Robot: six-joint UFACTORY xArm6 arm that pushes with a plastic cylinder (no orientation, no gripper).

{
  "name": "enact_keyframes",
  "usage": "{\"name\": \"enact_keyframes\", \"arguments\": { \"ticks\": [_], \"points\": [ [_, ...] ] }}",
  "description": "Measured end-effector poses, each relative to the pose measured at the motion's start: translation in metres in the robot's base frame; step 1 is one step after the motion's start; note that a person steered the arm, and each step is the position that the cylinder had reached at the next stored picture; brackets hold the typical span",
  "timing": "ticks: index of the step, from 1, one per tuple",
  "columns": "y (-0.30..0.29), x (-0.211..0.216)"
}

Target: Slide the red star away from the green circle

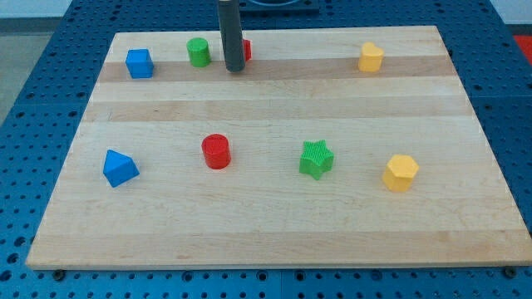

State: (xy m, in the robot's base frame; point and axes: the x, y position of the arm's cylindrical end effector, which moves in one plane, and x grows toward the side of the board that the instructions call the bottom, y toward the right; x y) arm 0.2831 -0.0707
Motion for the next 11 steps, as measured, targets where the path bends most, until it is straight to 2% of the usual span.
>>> {"name": "enact_keyframes", "arguments": {
  "ticks": [2, 4, 5, 6, 7, 9, 10, 11],
  "points": [
    [-0.006, -0.009],
    [-0.049, -0.009],
    [-0.048, -0.041],
    [-0.048, -0.047],
    [-0.032, -0.044],
    [0.038, -0.026],
    [0.034, -0.025],
    [-0.004, -0.05]
  ]
}}
